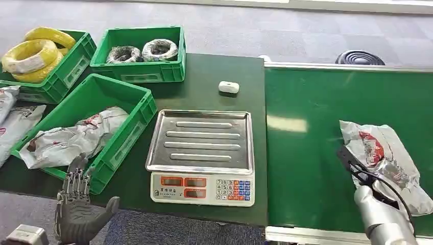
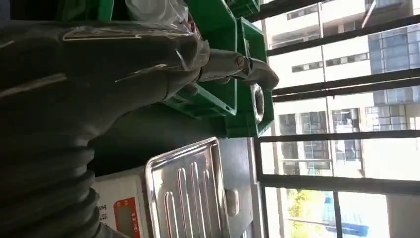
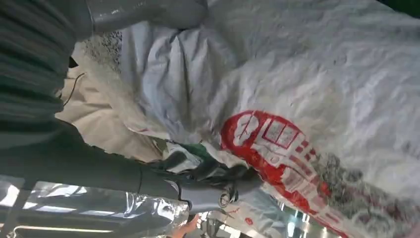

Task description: Moved the parcel from conveyor to table for the left to box.

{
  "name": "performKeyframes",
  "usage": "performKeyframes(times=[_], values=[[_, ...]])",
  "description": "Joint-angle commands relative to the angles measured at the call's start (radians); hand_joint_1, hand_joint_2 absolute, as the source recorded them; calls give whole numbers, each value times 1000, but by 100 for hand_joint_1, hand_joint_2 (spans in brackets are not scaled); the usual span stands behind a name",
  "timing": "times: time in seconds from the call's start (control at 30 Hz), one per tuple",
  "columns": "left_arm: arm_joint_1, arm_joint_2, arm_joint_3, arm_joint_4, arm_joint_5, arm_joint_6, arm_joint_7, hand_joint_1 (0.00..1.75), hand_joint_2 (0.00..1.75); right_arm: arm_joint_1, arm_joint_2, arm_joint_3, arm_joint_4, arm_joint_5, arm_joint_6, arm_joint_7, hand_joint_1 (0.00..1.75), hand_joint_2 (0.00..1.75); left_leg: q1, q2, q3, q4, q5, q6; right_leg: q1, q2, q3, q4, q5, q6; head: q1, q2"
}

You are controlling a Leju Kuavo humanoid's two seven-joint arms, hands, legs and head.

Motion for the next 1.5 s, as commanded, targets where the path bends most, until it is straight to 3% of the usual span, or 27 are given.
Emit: performKeyframes(times=[0.03, 0.2, 0.27, 0.3, 0.37, 0.4, 0.47, 0.5, 0.53, 0.6, 0.63, 0.73, 0.8, 0.9, 0.93, 1.0, 1.07, 1.13, 1.23, 1.5], values=[[11, 0, -9, 0, -4, 27, 9, 0, 175, -101, 41, -53, 147, -53, -11, -70, 175, 175, -1, 4, 1, -2, 1, 1, 0, 1, 0, -2, 2, -2, 0, 0], [29, -2, -5, -17, -4, 49, 7, 0, 175, -116, 90, -67, 125, -100, -98, -172, 175, 175, 0, 6, 2, -1, 0, 1, 0, 4, 1, -1, 1, -2, 0, 0], [35, -3, -10, -28, 7, 68, -11, 0, 175, -134, 117, -79, 112, -158, -173, -285, 175, 175, -1, 9, 3, -3, 1, 1, 0, 5, 0, -2, 3, -3, 0, 0], [36, -4, -11, -31, 6, 71, -11, 0, 175, -143, 122, -74, 112, -157, -170, -279, 175, 175, 0, 7, 2, -1, 0, 0, 0, 5, 0, 0, 2, -2, 0, 0], [39, -5, -17, -42, 13, 96, -23, 0, 175, -165, 154, -83, 71, -240, -263, -435, 175, 175, -1, 10, 2, -2, 1, 1, 0, 6, -1, -1, 3, -4, 0, 0], [40, -4, -19, -44, 15, 101, -25, 0, 175, -171, 161, -74, 55, -250, -278, -451, 175, 175, -1, 11, 2, -3, 1, 1, 0, 7, -2, -1, 3, -4, 0, 0], [35, 1, -24, -40, 20, 114, -34, 0, 175, -184, 186, -67, 7, -345, -309, -595, 175, 175, -1, 8, 0, -1, 0, 0, 0, 6, -3, 1, 2, -2, 0, 0], [32, 2, -25, -37, 21, 115, -35, 0, 175, -192, 191, -55, 0, -346, -308, -582, 175, 175, -1, 11, 1, -2, 1, 0, 0, 7, -3, 1, 3, -3, 0, 0], [29, 3, -26, -33, 23, 118, -41, 0, 175, -181, 205, -56, -48, -421, -330, -672, 175, 175, -1, 9, 0, -1, 0, 0, -1, 6, -3, 2, 2, -2, 0, 0], [22, 3, -25, -25, 23, 123, -45, 0, 175, -176, 213, -39, -77, -458, -321, -679, 175, 175, -1, 8, 0, -1, 0, 0, -1, 6, -3, 2, 2, -2, 0, 0], [17, 5, -26, -21, 27, 126, -50, 0, 175, -168, 238, -55, -126, -589, -258, -786, 175, 175, -1, 8, 0, -1, 1, 0, 0, 5, -2, 1, 2, -2, 0, 0], [-12, 21, -35, 0, 32, 132, -67, 0, 175, -107, 294, 96, -351, -787, -221, -893, 175, 175, -1, 7, 0, -2, 1, 1, 0, 4, -2, 0, 2, -3, 0, 0], [-29, 28, -36, 15, 32, 134, -70, 0, 175, -87, 299, 261, -479, -822, -245, -821, 175, 175, -1, 7, -1, -2, 1, 0, 0, 5, -3, 1, 2, -3, 1, 0], [-27, 29, -35, 13, 32, 134, -71, 0, 175, -89, 286, 288, -478, -847, -257, -813, 175, 175, -1, 11, 1, -3, 1, 0, 0, 7, -4, 1, 3, -5, 0, 0], [-36, 39, -41, 21, 39, 119, -73, 0, 175, -90, 270, 350, -504, -871, -226, -893, 175, 175, -1, 7, -1, -2, 1, 0, 0, 4, -4, 1, 1, -3, 0, 0], [-65, 61, -50, 54, 48, 84, -77, 0, 175, -90, 285, 487, -608, -832, -185, -912, 175, 175, -1, 5, 0, -3, 2, 0, 0, 2, -3, 0, 1, -3, 0, 0], [-102, 70, -50, 101, 52, 51, -81, 0, 175, -79, 323, 588, -717, -818, -78, -840, 175, 175, -1, 7, 1, -4, 3, 1, 0, 2, -3, -1, 3, -5, 0, 0], [-118, 65, -44, 118, 51, 40, -83, 0, 175, -78, 337, 629, -742, -799, -72, -810, 175, 175, -1, 9, -2, -3, 2, 0, -1, 6, -5, 2, 2, -4, 0, 0], [-143, 55, -38, 136, 37, 4, -76, 0, 175, -99, 373, 691, -705, -783, 23, -781, 175, 175, -1, 10, 1, -4, 2, 0, 0, 7, -4, 1, 2, -4, 0, 0], [-141, 32, -16, 125, 20, -14, -66, 0, 175, -108, 403, 689, -609, -745, 73, -758, 175, 175, 0, 4, -2, -1, 2, 1, 1, 2, -3, 1, 1, -2, 1, 0]])
